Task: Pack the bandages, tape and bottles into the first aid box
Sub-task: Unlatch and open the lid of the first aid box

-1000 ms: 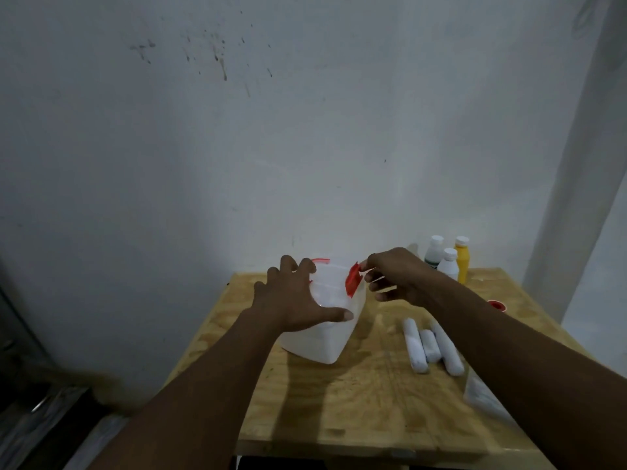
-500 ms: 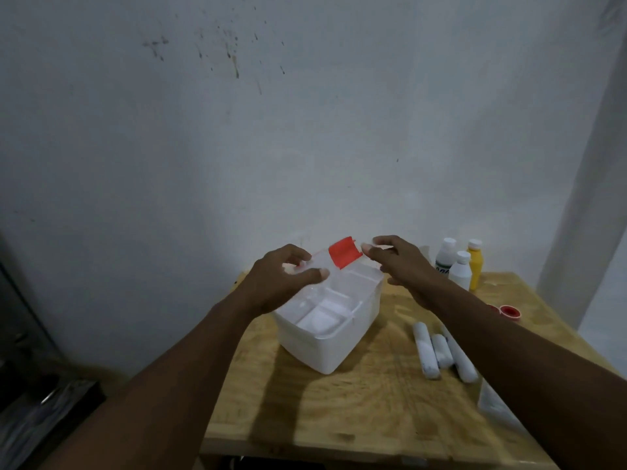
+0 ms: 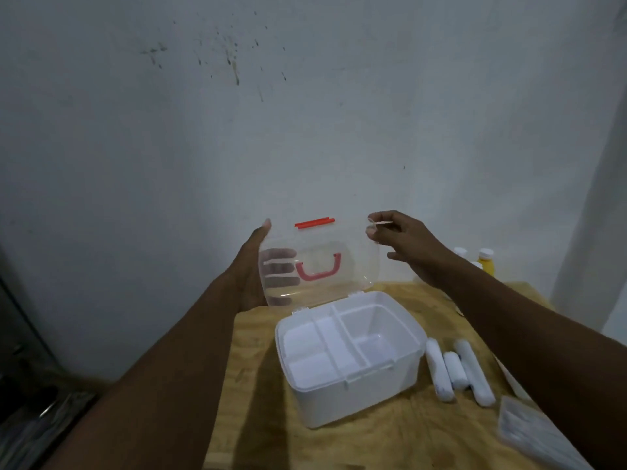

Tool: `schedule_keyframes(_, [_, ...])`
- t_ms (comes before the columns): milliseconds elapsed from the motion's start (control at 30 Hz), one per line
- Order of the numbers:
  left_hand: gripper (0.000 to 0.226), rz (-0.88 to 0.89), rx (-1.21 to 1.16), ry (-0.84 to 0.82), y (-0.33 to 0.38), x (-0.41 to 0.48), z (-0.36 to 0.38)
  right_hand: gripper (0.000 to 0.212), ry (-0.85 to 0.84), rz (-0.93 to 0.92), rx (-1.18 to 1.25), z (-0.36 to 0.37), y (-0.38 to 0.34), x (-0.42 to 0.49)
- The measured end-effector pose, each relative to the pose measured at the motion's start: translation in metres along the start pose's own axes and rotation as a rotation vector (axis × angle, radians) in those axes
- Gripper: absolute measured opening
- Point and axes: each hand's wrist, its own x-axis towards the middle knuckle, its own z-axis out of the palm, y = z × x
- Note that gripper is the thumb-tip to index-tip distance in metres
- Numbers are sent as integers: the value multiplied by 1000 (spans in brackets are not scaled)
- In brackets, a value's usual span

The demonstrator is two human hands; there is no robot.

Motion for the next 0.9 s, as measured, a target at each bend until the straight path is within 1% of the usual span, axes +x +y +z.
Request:
schedule_keyframes(67, [101, -20, -37, 48, -4, 9, 2, 40, -4, 46, 26, 0, 9, 4])
schedule_keyframes(133, [107, -29, -84, 82, -9, 15, 5, 48, -5, 90, 26, 1, 19, 7])
schedule_keyframes(233, [102, -52, -119, 97, -20, 22, 6, 55, -5, 172, 32, 3, 38, 9])
schedule_keyframes(333, [92, -57, -117, 97, -34, 25, 7, 55, -14, 248, 36, 6, 56, 6])
schedule_keyframes(400, [92, -60, -128, 116, -42, 26, 9, 56, -13, 284, 45, 9, 67, 3])
schedule_keyframes(433, [97, -58, -130, 126, -47, 29, 8, 57, -11, 298, 49, 10, 71, 1])
schedule_keyframes(533, [125, -89, -74, 101, -67, 50, -5, 61, -10, 325, 22, 15, 79, -5])
schedule_keyframes(567, [126, -115, -66, 87, -70, 48, -4, 61, -11, 329, 9, 16, 81, -6])
schedule_keyframes(600, [121, -138, -55, 90, -71, 41, 0, 61, -9, 332, -5, 17, 84, -7])
schedule_keyframes(700, [94, -146, -13, 111, -73, 25, 12, 58, -6, 350, -46, 19, 87, -10])
schedule_keyframes(800, [92, -172, 10, 79, -76, 23, 12, 56, -6, 374, -63, 19, 86, -12])
schedule_keyframes(900, [89, -180, 31, 95, -77, 21, 12, 56, -10, 385, -79, 18, 84, -14])
